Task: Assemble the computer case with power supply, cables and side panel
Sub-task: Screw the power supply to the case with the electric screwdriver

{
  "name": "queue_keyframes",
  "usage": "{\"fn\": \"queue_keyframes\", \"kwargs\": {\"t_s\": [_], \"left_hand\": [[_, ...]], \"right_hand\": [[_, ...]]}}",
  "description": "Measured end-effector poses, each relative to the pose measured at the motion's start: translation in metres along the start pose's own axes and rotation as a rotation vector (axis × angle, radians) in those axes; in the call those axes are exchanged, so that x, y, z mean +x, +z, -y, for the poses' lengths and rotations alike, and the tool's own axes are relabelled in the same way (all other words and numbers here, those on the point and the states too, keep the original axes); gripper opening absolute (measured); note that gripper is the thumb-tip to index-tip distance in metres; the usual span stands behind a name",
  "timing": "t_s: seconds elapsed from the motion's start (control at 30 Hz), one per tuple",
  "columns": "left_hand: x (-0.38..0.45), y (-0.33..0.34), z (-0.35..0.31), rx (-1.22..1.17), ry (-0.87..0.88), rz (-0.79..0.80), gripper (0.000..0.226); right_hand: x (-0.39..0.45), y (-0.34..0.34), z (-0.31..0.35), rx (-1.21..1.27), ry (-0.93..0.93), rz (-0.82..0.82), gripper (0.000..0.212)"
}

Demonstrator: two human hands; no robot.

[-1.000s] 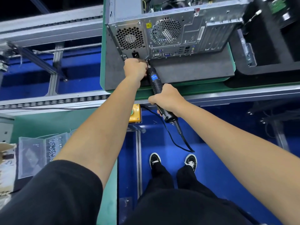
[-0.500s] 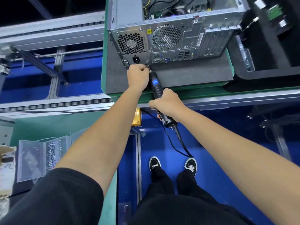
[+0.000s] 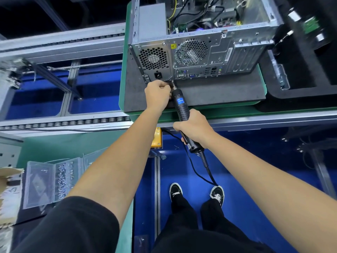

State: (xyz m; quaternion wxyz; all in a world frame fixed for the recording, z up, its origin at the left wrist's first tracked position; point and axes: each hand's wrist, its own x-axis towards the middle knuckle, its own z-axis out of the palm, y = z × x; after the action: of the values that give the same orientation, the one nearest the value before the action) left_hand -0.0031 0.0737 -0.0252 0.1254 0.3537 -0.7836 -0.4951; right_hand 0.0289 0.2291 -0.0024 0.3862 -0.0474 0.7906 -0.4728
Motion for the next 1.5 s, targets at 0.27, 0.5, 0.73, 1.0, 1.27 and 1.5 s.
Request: {"fn": "queue_keyframes", "kwargs": {"t_s": [0.27, 0.5, 0.73, 1.0, 1.27, 1.5], "left_hand": [[0.022, 0.005, -0.003, 0.101, -0.044, -0.038, 0.038], [0.029, 0.004, -0.003, 0.265, -0.041, -0.088, 0.030], [0.020, 0.002, 0.000, 0.553, 0.120, -0.095, 0.026], [0.028, -0.002, 0.001, 0.847, 0.379, -0.040, 0.040], [0.021, 0.000, 0.004, 0.822, 0.359, -0.056, 0.035], [0.027, -0.021, 0.013, 0.537, 0.219, -0.007, 0.031]], "right_hand": [[-0.003, -0.018, -0.010, 0.009, 0.013, -0.011, 0.030], [-0.004, -0.026, -0.010, 0.013, 0.007, 0.019, 0.030], [-0.002, -0.018, -0.011, -0.009, 0.000, 0.046, 0.031], [0.002, -0.016, -0.012, -0.023, 0.009, 0.042, 0.031], [0.003, -0.017, -0.010, -0.010, 0.012, 0.048, 0.032], [0.003, -0.009, -0.001, -0.011, 0.011, 0.076, 0.031]]}}
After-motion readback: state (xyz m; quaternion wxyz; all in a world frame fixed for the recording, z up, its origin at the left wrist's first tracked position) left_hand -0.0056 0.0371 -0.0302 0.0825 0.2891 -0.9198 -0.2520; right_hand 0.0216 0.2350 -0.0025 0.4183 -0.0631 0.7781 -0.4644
